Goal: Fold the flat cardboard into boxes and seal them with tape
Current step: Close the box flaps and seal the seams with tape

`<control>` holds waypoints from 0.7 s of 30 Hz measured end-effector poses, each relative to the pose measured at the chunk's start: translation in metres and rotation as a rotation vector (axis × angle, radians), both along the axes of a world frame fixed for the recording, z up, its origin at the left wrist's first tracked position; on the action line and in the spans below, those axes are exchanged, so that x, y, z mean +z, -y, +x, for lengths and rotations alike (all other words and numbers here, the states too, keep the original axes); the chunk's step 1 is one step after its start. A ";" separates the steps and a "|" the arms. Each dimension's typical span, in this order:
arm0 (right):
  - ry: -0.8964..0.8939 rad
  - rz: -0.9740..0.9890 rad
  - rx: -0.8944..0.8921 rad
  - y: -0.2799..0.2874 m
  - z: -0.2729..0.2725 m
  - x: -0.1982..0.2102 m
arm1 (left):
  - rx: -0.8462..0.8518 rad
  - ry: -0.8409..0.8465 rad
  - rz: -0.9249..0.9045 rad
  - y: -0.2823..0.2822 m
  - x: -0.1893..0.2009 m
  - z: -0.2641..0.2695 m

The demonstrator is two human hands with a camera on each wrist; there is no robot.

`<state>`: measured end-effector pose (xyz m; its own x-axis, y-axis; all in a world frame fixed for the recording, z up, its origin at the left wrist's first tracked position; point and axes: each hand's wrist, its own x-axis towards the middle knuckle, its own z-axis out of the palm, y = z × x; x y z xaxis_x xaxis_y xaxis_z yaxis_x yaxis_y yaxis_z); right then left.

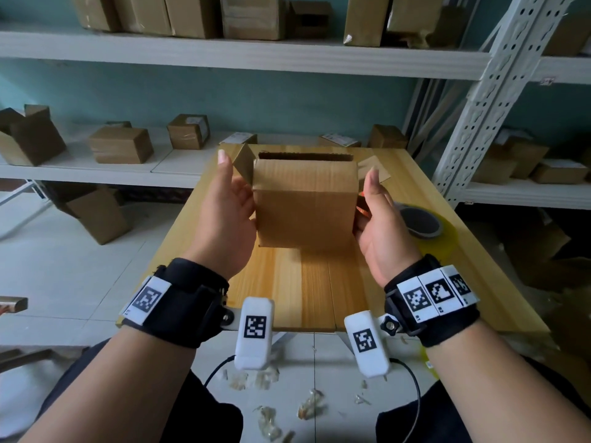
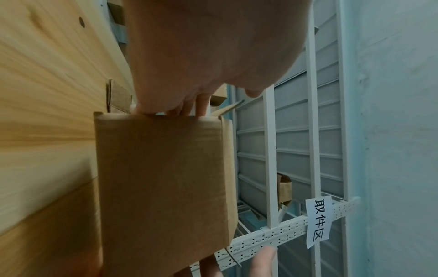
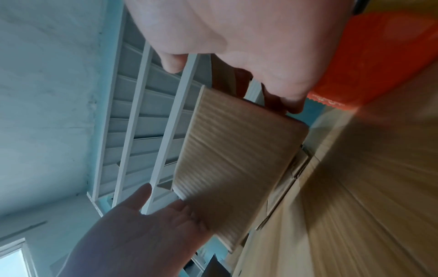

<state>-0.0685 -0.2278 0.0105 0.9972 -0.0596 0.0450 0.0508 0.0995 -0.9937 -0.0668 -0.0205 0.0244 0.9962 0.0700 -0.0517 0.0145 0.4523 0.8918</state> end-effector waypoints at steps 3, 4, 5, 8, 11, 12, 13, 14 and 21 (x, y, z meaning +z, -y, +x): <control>-0.006 -0.019 0.034 -0.003 0.001 -0.003 | -0.019 -0.014 0.023 0.000 -0.002 0.001; -0.021 -0.035 0.044 -0.004 0.002 -0.004 | -0.020 -0.030 0.041 0.000 -0.002 0.001; -0.036 -0.047 0.052 -0.006 0.002 -0.005 | -0.024 -0.039 0.050 0.000 -0.003 0.000; -0.081 -0.042 0.063 -0.009 0.004 -0.009 | -0.037 -0.071 0.075 -0.002 -0.005 0.000; -0.156 0.031 0.046 -0.007 0.008 -0.012 | 0.012 -0.119 0.035 -0.007 -0.008 0.004; -0.148 0.056 0.035 -0.005 0.009 -0.012 | 0.051 -0.129 0.021 -0.010 -0.008 0.005; -0.127 0.083 0.017 -0.002 0.010 -0.010 | 0.085 -0.128 0.001 -0.013 -0.008 0.006; -0.107 0.114 -0.009 0.002 0.012 -0.009 | 0.112 -0.121 -0.029 -0.015 -0.006 0.006; -0.060 0.352 -0.117 0.024 0.010 0.001 | 0.203 -0.075 -0.100 -0.045 -0.001 0.002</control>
